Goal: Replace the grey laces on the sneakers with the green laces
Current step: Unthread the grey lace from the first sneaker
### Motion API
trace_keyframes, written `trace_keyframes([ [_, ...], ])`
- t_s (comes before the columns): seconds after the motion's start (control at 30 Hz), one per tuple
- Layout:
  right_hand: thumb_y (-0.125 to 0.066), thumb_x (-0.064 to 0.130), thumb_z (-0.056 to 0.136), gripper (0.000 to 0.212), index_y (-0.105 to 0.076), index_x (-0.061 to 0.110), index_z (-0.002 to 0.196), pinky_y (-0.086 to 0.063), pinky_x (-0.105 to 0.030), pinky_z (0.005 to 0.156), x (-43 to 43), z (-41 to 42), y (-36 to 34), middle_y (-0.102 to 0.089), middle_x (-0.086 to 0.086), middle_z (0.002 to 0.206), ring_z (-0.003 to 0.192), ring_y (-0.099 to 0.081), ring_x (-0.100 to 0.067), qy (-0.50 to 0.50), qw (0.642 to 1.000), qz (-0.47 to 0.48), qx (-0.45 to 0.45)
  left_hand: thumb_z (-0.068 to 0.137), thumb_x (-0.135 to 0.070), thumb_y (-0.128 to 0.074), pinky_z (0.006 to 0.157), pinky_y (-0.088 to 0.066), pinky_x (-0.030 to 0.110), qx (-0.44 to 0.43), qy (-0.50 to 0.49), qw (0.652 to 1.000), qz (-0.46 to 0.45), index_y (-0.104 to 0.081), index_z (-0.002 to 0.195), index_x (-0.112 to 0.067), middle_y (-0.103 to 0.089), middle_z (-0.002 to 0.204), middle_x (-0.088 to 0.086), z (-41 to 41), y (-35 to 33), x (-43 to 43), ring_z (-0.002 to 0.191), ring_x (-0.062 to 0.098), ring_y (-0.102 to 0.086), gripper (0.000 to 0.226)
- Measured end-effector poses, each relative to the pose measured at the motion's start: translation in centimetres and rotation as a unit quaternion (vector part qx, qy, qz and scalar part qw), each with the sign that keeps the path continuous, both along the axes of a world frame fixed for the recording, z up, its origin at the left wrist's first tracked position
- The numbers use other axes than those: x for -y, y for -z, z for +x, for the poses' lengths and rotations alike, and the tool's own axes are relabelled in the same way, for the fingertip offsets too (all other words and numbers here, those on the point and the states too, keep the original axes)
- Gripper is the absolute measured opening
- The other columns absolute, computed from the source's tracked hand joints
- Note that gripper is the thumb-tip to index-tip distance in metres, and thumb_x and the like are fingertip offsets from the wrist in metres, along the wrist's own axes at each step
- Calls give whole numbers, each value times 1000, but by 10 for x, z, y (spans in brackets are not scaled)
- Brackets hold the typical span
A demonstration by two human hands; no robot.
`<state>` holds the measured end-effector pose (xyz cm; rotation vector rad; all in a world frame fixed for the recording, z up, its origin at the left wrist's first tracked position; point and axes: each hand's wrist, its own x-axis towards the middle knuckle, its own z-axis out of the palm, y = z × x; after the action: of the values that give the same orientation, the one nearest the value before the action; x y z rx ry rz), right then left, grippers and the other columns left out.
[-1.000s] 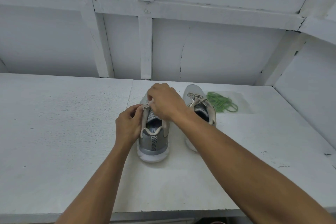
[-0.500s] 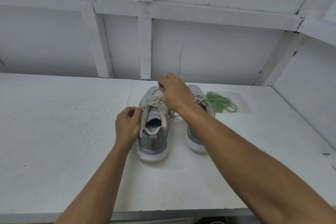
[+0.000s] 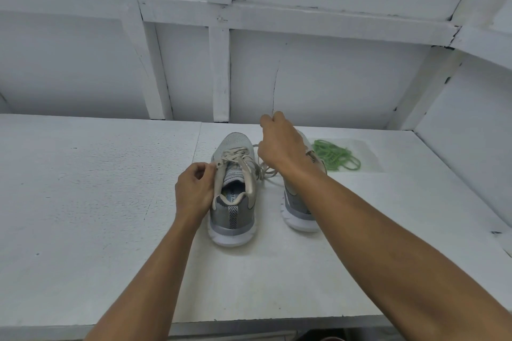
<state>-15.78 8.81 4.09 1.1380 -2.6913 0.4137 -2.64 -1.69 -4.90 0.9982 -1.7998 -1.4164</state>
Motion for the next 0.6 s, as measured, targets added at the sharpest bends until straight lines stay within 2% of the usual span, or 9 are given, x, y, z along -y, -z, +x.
trace_keyframes([
  [0.07, -51, 16, 93, 12, -60, 9, 96, -38, -32, 66, 0, 8, 1, -55, -7, 102, 87, -55, -29, -5, 998, -27, 64, 92, -39, -59, 78, -51, 35, 4, 3, 1000, -7, -67, 88, -18, -69, 86, -4, 0, 1, 1, 85, 16, -65, 23],
  [0.13, -52, 33, 93, 26, -57, 14, 76, -40, -30, 65, 0, 18, 5, -62, -9, 91, 81, -58, -30, -5, 991, -30, 128, 92, -40, -59, 74, -50, 33, 10, 13, 1000, -24, -64, 88, -17, -67, 86, -3, 0, -1, 2, 85, 17, -63, 23],
  [0.2, -52, 46, 92, 30, -55, 18, 80, -42, -32, 68, -1, 28, 15, -63, -12, 97, 88, -59, -32, -4, 988, 3, 156, 93, -38, -59, 69, -47, 28, 23, 28, 998, -56, -61, 90, -17, -65, 87, -4, -1, -6, 2, 84, 15, -61, 22],
  [0.27, -46, 45, 96, 33, -61, 14, 96, -40, -34, 72, -3, 34, 25, -62, -14, 107, 98, -59, -34, 6, 990, 17, 142, 93, -35, -59, 69, -46, 26, 38, 51, 994, -93, -61, 98, -18, -62, 92, -8, -1, -14, 5, 84, 10, -60, 17],
  [0.33, -41, 40, 100, 38, -63, 9, 99, -41, -35, 75, -4, 37, 33, -64, -16, 106, 101, -59, -35, 13, 989, -22, 147, 93, -28, -59, 75, -49, 29, 51, 81, 987, -128, -61, 107, -22, -60, 103, -6, -4, -23, 8, 86, 10, -62, 16],
  [0.43, -38, 35, 103, 41, -66, 6, 93, -42, -36, 77, -6, 42, 43, -67, -15, 99, 97, -58, -32, 20, 976, -108, 189, 93, -21, -54, 86, -50, 32, 99, 147, 966, -186, -66, 107, -26, -56, 114, 0, -14, -38, 12, 92, 15, -61, 20],
  [0.53, -38, 34, 104, 42, -66, 5, 90, -40, -36, 75, -8, 48, 56, -67, -15, 97, 93, -58, -32, 55, 955, -191, 220, 92, -17, -52, 82, -43, 27, 172, 227, 925, -250, -70, 104, -22, -61, 115, 3, -27, -50, 12, 100, 17, -58, 22],
  [0.6, -37, 32, 104, 41, -64, 5, 90, -37, -34, 72, -8, 52, 62, -67, -16, 98, 90, -56, -31, 78, 937, -234, 247, 91, -24, -60, 80, -39, 26, 203, 255, 900, -291, -70, 102, -21, -60, 110, 2, -35, -55, 12, 101, 18, -57, 15],
])
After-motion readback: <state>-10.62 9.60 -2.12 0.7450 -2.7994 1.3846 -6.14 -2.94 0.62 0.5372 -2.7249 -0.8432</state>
